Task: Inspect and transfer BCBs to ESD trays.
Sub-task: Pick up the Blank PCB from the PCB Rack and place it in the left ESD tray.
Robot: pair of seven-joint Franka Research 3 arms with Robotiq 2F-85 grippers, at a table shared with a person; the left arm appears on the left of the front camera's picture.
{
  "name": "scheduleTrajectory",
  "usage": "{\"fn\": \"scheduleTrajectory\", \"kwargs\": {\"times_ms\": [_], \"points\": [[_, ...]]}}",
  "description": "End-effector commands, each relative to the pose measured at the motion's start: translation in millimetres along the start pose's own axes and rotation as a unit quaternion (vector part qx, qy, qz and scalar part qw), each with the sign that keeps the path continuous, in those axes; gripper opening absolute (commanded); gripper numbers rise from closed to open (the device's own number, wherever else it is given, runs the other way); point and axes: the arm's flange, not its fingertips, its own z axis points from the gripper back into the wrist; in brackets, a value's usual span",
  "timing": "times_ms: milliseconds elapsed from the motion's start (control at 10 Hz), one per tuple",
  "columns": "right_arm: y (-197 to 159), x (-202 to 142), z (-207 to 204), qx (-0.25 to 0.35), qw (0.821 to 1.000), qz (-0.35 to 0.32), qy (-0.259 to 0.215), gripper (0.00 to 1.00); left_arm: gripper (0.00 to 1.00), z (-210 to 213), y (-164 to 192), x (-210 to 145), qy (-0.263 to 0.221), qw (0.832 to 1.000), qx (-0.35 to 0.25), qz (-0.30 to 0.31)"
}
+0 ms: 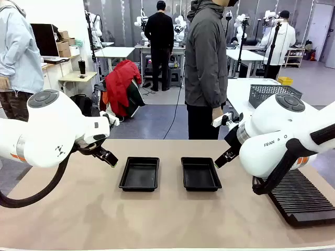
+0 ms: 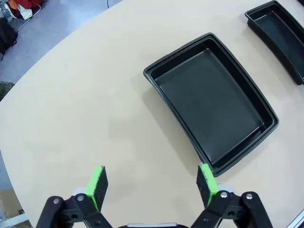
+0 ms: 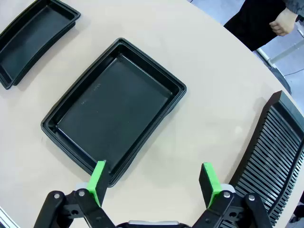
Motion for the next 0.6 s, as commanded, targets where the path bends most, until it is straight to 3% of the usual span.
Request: {"fn": "scheduleTrajectory", "kwargs": {"times_ms": [0, 500], "points": [[0.0, 0.0, 0.0, 0.000, 1.000, 0.000, 0.000, 1.00, 1.00, -0.1, 0.0, -0.1, 0.000, 1.000, 0.000, 0.000], [0.0, 0.0, 0.0, 0.000, 1.000, 0.000, 0.000, 1.00, 1.00, -0.1, 0.0, -0.1, 0.000, 1.000, 0.000, 0.000]]}}
